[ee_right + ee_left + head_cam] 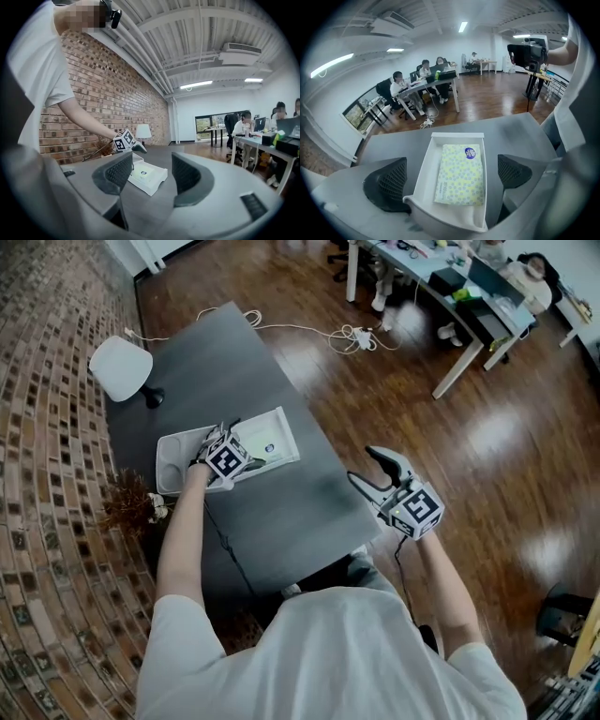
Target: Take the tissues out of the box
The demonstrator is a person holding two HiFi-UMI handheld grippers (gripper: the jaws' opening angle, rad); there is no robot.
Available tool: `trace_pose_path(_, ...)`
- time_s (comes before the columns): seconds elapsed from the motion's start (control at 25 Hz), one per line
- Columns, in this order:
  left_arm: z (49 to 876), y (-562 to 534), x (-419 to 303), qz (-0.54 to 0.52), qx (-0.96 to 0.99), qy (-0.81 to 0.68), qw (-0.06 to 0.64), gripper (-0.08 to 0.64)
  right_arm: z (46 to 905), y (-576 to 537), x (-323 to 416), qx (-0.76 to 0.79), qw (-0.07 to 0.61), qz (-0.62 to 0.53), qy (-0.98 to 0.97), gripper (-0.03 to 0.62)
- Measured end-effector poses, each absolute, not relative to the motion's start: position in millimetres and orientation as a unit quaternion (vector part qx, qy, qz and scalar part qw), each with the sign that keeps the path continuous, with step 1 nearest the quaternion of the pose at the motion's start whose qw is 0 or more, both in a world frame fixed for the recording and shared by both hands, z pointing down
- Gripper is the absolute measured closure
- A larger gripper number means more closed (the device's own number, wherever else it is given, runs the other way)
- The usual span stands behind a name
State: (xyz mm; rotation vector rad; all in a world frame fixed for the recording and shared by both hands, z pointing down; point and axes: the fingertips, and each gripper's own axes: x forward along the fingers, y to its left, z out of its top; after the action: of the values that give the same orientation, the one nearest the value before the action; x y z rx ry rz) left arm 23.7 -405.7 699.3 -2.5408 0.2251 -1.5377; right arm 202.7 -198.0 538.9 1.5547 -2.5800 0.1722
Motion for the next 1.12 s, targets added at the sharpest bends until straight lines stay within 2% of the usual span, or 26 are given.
trace_pose_path(0.2, 723.2, -401.7, 21.4, -0.569, -0.814, 0.04, 0.106, -0.011, 545.0, -192.6, 201.8, 0.51, 0.066, 0.069, -0.855, 0.33)
trace_pose_path(0.32, 732.2, -409.2, 30.6, -0.575, -0.811, 0.038, 0.099, 0.069, 545.0, -194.0, 208.0, 0.509, 0.074, 0.067, -0.855, 0.33)
trace_pose_path(0.48, 749.0, -406.7, 34.6, -0.585, -0.808, 0.026, 0.07, 0.061, 554.9, -191.4, 206.3, 0.509, 0.074, 0.076, -0.854, 0.33)
trace_pose_path(0.72, 764.7, -408.5, 35.6, -0.623, -0.779, 0.023, 0.069, 0.06, 554.4, -184.4, 209.1, 0.505, 0.085, 0.072, -0.856, 0.33)
trace_pose_path(0.84, 768.9, -399.6, 32.7, -0.636, -0.77, 0.018, 0.043, 0.122, 556.2, -180.5, 210.0, 0.504, 0.085, 0.077, -0.856, 0.33)
trace_pose_path(0.96, 767.4, -393.1, 29.7, -0.645, -0.763, 0.022, 0.044, 0.177, 557.8, -179.4, 209.7, 0.503, 0.084, 0.083, -0.856, 0.33)
trace_pose_path(1.12, 754.9, -392.5, 25.6, -0.631, -0.772, 0.064, 0.039, 0.204, 552.8, -181.5, 204.4, 0.493, 0.078, 0.076, -0.863, 0.33)
